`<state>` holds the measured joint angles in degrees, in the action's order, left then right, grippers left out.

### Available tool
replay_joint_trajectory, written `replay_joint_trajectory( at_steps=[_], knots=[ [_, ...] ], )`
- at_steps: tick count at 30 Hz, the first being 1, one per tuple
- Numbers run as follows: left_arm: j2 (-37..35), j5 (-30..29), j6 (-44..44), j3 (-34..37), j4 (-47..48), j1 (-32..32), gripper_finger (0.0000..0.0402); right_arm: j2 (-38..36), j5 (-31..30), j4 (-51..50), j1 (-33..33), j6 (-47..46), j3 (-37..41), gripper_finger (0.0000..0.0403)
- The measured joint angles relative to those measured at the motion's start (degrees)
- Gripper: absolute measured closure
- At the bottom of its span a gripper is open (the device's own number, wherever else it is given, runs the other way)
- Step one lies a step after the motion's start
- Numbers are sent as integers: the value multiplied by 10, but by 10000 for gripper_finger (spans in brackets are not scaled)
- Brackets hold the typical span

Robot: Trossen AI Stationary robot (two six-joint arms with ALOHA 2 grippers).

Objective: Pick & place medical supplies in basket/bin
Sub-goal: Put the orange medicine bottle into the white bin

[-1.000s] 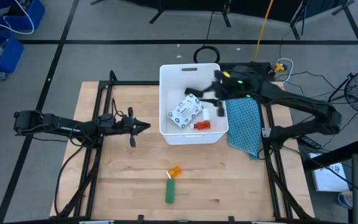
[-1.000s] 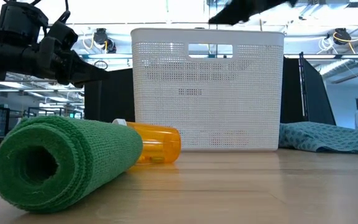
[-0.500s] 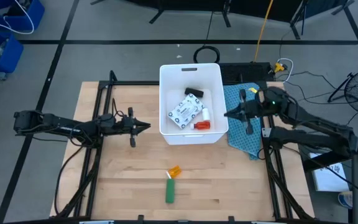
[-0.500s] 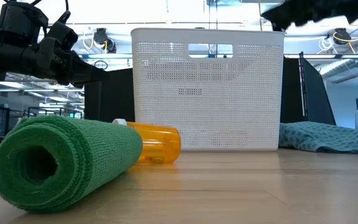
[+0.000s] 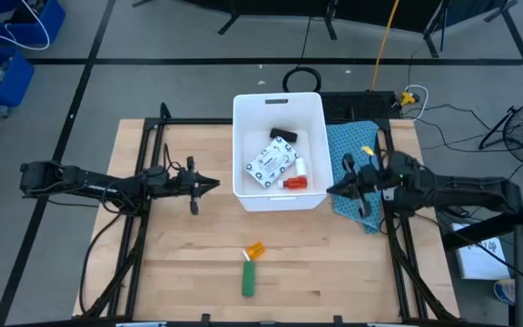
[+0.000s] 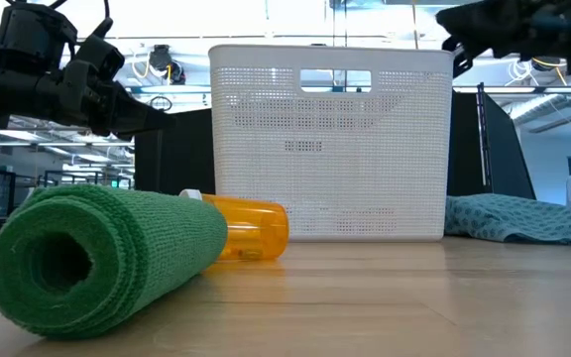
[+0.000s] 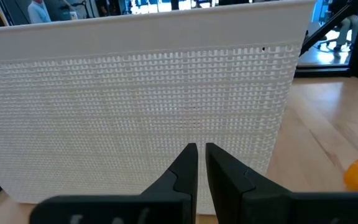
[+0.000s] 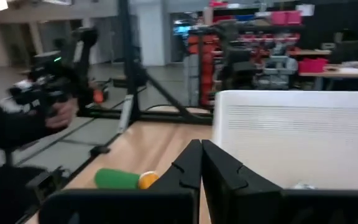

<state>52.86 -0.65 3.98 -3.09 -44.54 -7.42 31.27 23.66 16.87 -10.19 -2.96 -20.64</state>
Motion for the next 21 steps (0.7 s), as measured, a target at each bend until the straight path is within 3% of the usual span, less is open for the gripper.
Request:
replay_joint_trajectory(
  at_steps=[5,13,21],
  knots=[
    [0,0,2,0,3,0,364,-22,-10,-28,50,58,6,403],
    [0,0,-2,0,7,0,364,-92,-11,-51,47,65,11,403],
    [0,0,-2,0,10,0,364,-104,-41,188,47,29,154,403]
  ],
)
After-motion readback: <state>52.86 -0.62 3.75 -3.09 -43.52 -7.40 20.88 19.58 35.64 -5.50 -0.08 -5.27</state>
